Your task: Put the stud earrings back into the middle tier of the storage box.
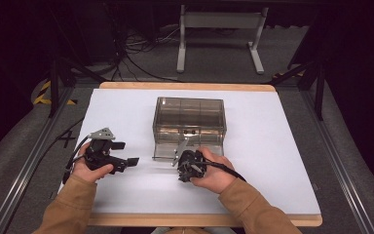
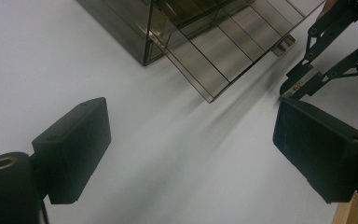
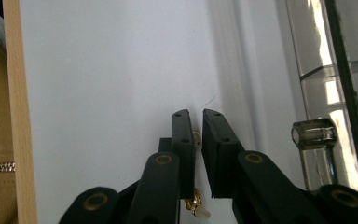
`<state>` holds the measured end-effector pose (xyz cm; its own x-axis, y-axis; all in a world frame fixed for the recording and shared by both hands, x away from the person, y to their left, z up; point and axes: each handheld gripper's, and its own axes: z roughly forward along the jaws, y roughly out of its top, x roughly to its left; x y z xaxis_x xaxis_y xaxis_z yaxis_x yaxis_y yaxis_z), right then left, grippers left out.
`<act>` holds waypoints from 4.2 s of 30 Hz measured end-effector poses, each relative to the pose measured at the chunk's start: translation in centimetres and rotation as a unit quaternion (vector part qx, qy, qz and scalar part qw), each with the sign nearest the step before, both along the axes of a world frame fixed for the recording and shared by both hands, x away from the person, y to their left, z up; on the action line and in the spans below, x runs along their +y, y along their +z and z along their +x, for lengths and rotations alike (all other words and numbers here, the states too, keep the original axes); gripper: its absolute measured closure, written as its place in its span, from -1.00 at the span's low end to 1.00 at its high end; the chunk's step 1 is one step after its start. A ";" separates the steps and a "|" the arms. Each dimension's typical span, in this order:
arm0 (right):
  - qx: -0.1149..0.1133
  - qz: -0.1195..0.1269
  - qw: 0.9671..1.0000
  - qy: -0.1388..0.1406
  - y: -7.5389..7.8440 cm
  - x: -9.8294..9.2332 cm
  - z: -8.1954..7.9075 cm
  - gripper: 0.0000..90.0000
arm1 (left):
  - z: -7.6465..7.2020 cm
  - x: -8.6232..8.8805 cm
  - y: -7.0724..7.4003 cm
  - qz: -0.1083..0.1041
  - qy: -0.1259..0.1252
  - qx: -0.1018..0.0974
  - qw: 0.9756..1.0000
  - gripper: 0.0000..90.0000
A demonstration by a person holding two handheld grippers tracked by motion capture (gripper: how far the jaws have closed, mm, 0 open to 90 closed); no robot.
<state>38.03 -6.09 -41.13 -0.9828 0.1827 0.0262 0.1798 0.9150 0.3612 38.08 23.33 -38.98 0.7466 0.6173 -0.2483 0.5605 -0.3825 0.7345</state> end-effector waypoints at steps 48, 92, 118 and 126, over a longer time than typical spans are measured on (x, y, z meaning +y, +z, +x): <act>-0.006 0.051 0.999 -0.015 4.4 -1.1 0.0 0.94 | 0.0 0.0 0.0 -0.001 0.001 0.001 1.000 -0.74; -0.051 0.108 0.986 -0.116 6.4 -2.7 2.1 0.94 | 0.1 0.0 -0.1 0.005 0.004 0.006 1.000 -0.74; -0.083 0.068 0.983 -0.145 4.5 -2.6 3.6 0.94 | 0.1 0.0 -0.2 0.006 -0.001 0.007 1.000 -0.75; -0.079 0.065 0.985 -0.142 3.8 -2.4 3.9 0.94 | 0.1 0.0 -0.2 0.006 0.000 0.008 1.000 -0.75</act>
<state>41.95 -8.47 -37.37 -0.8860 0.4563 -0.0822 0.3540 0.7803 0.5156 38.23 23.30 -39.16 0.7432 0.6196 -0.2525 0.5715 -0.3915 0.7212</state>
